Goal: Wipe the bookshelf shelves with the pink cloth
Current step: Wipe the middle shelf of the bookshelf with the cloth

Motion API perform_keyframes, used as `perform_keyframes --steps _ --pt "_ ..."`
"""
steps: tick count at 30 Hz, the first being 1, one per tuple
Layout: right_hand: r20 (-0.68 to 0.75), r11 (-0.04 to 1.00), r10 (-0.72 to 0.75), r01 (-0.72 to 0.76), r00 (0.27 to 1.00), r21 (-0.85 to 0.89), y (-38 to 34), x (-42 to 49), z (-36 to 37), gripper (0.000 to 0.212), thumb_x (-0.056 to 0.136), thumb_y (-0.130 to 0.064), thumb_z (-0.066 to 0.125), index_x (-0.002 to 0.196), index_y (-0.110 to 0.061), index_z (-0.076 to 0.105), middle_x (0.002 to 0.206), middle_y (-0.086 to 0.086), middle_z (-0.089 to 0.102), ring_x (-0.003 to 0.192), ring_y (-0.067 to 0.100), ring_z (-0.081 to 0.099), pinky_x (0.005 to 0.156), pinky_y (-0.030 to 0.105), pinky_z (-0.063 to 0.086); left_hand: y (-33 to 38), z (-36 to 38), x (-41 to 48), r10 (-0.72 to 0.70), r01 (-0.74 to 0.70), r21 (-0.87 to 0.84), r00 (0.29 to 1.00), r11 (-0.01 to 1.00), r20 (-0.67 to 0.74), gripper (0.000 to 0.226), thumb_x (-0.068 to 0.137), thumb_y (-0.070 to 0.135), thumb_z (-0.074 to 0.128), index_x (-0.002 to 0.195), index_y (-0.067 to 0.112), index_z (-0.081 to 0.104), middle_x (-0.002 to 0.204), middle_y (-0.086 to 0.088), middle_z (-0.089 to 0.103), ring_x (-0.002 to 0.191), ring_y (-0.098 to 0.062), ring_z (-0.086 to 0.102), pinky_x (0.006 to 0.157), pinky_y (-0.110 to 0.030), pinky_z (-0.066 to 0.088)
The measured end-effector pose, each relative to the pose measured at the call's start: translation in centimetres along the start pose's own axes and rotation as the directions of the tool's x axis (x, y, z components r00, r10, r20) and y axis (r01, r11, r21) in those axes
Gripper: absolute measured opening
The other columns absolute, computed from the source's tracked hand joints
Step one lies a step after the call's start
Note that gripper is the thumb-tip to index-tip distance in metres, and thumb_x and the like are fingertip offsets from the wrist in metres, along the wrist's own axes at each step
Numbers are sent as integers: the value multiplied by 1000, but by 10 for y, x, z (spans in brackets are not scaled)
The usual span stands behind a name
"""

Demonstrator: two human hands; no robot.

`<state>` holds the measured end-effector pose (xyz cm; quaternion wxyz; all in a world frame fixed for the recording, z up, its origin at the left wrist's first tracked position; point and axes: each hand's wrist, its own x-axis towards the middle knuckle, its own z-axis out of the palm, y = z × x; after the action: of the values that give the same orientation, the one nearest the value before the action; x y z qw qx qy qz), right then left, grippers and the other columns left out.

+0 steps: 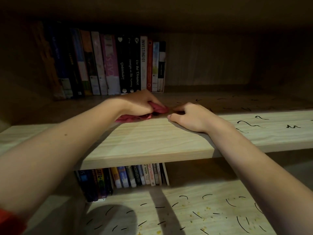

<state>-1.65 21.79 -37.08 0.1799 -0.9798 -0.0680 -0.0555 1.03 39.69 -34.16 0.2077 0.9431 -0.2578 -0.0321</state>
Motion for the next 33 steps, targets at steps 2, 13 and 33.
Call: perform_keyframes --steps 2,13,33 --pt "-1 1000 -5 5 1000 6 1 0 0 60 85 -60 47 128 -19 55 127 5 58 115 26 52 97 41 45 -7 -6 -6 2 -3 20 999 1000 43 55 88 0 45 115 45 62 125 13 61 113 -10 57 101 -26 42" --pt "12 1000 -15 15 1000 11 -1 -3 -2 55 88 -55 46 126 -16 55 125 6 58 113 26 53 97 42 44 -16 -16 -11 -35 34 29 998 999 47 59 85 -3 48 105 50 61 118 19 61 110 -11 59 100 -25 43" --pt "8 1000 -10 10 1000 23 -2 -5 -3 54 88 -55 49 121 -13 56 118 6 60 105 25 54 95 41 45 -4 -3 10 15 -15 19 1000 1000 27 57 85 -4 44 118 40 62 123 19 60 112 -7 57 104 -27 41"
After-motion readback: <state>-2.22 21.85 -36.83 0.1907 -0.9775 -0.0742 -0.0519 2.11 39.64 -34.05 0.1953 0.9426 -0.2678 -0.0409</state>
